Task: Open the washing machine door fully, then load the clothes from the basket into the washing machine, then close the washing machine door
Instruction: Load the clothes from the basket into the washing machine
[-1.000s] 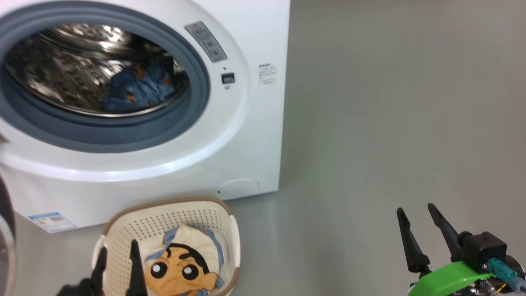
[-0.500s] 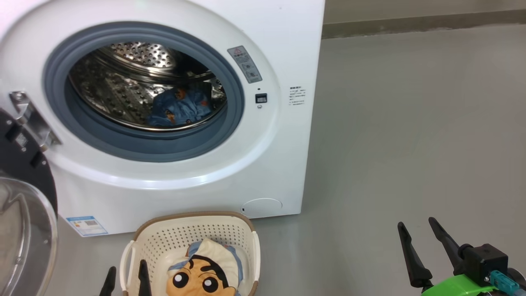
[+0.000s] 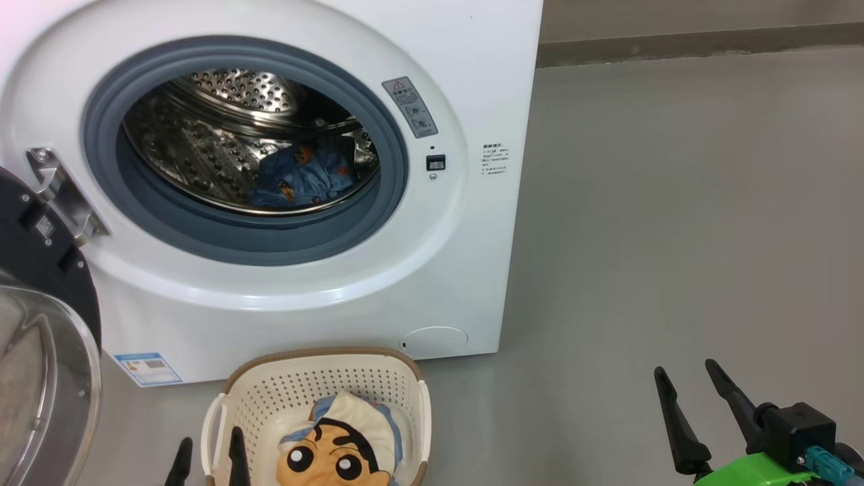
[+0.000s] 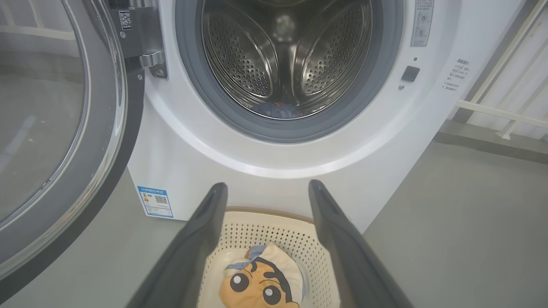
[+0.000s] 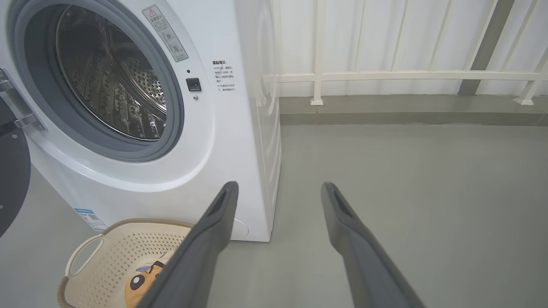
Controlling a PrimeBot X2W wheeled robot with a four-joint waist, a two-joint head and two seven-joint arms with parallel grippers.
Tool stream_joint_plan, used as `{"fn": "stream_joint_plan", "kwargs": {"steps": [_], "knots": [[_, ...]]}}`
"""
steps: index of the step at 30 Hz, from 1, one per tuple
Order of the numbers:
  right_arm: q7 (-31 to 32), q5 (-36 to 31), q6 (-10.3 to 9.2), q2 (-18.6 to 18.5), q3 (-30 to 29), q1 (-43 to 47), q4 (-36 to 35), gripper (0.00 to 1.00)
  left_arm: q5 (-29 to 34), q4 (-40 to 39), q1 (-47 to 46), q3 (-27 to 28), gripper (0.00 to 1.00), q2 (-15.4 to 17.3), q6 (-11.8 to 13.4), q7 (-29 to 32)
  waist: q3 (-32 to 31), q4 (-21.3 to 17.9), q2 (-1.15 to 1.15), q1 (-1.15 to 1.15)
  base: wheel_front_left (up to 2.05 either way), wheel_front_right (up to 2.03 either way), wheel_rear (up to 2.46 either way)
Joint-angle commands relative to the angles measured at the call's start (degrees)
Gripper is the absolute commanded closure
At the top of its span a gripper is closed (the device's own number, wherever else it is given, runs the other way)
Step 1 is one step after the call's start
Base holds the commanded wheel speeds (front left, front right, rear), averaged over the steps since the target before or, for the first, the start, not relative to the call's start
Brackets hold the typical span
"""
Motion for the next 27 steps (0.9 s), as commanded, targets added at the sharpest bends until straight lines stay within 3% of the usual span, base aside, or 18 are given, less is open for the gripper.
{"fn": "stream_joint_plan", "kwargs": {"steps": [1,15,27], "knots": [[-0.18,-0.56,0.25,-0.59,0.83,-0.90,-1.78,0.00,0.00,-1.66,-1.91,1.59,0.00,0.88,0.52,0.07,0.12,0.12,0.00,0.00,0.00,0.00,0.00],[-0.10,-0.47,0.25,-0.61,1.31,-1.76,-2.01,0.00,0.48,-0.69,-3.91,0.58,0.00,1.07,1.10,0.59,1.55,-0.10,0.00,0.00,0.00,0.00,0.00],[-1.17,0.14,0.25,-1.00,2.01,-6.99,-3.25,0.00,0.70,7.09,-15.57,-0.77,0.00,0.92,0.25,2.71,13.69,-3.66,0.00,0.00,0.00,0.00,0.00]]}}
